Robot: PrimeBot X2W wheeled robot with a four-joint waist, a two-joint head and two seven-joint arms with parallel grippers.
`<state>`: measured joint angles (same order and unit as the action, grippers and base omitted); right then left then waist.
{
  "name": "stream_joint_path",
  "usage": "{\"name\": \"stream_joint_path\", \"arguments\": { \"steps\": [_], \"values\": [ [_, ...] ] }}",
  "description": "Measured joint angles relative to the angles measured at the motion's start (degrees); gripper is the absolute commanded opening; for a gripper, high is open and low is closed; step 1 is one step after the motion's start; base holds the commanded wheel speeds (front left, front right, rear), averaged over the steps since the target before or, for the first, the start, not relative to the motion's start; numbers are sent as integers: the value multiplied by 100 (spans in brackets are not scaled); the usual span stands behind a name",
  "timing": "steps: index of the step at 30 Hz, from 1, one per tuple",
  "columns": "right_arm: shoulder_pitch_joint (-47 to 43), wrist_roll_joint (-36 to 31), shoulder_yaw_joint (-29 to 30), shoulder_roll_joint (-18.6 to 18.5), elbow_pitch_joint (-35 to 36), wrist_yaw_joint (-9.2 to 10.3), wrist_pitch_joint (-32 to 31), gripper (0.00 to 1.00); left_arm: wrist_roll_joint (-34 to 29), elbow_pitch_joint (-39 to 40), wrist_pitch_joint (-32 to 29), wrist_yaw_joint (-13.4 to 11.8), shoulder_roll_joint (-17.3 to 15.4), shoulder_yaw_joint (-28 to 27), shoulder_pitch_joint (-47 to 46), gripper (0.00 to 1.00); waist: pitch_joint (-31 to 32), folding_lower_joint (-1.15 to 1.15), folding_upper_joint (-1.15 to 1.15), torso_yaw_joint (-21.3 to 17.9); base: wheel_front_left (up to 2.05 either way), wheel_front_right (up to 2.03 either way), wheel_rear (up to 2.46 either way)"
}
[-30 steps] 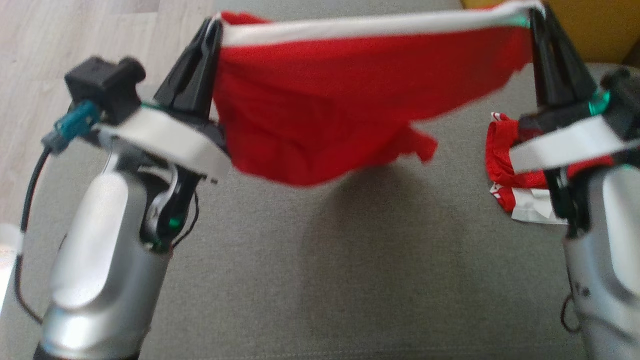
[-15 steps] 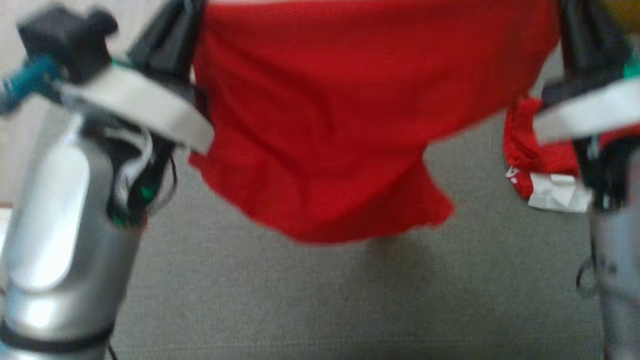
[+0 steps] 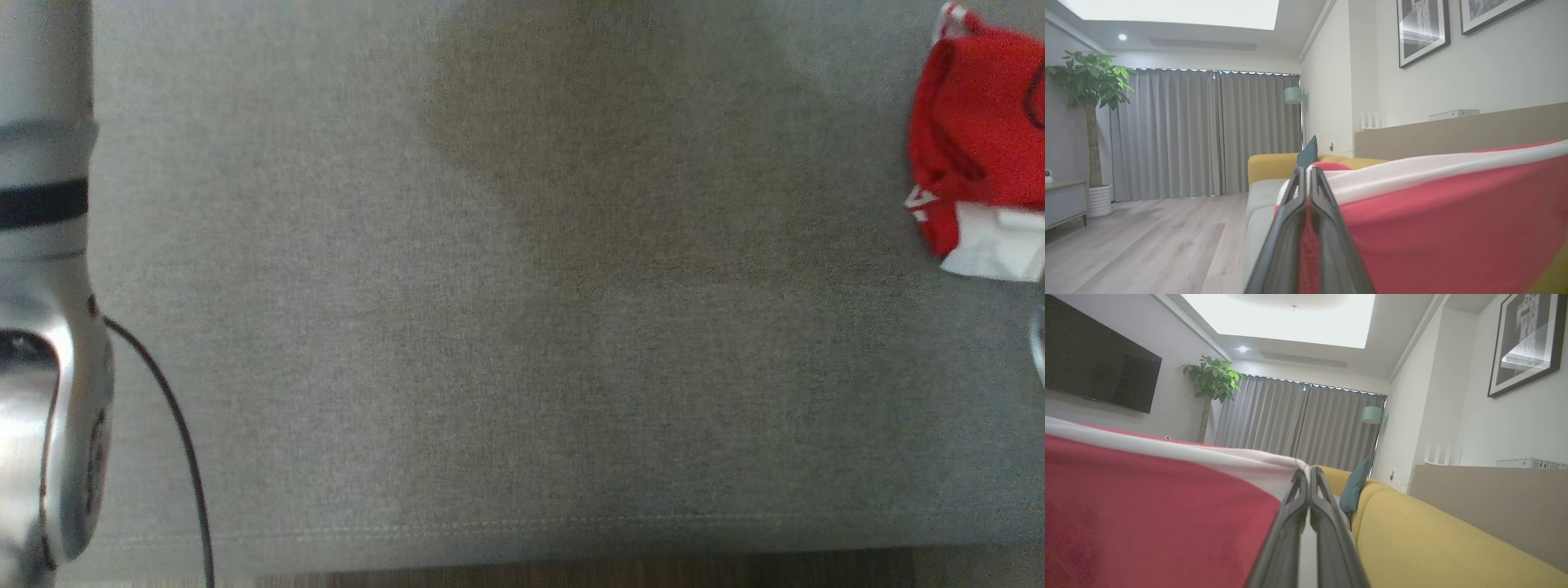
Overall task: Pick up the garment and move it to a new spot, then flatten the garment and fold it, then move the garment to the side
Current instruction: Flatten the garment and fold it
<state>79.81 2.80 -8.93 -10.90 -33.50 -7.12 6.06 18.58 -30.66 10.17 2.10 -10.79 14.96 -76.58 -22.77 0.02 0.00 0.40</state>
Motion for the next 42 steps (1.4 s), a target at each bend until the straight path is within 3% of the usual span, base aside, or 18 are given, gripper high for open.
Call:
{"name": "stream_joint_path", "arguments": {
  "steps": [8,13,19,30,42],
  "values": [
    [12,-222,172,359,-1594,0,691,0,-186,-1060,432,197,333,88,21,0,-675,1,0,52,0,0,0],
    [-704,-168,-7,368,-2321,0,766,0,-348,-983,455,354,469,162,985,0,-732,0,0,150,0,0,0],
    [-1443,235,-538,258,-2651,0,814,0,-511,-759,455,485,453,425,2224,0,-421,-2,0,209,0,0,0],
    [-3203,1457,-2096,-439,-2282,0,285,0,-553,-414,454,545,191,1308,4196,0,669,-3,0,241,0,0,0],
    [-4442,2241,-2776,-1449,-721,0,-408,0,-348,160,388,539,-42,1798,5406,0,1490,-3,0,172,0,0,0]
  ]
}}
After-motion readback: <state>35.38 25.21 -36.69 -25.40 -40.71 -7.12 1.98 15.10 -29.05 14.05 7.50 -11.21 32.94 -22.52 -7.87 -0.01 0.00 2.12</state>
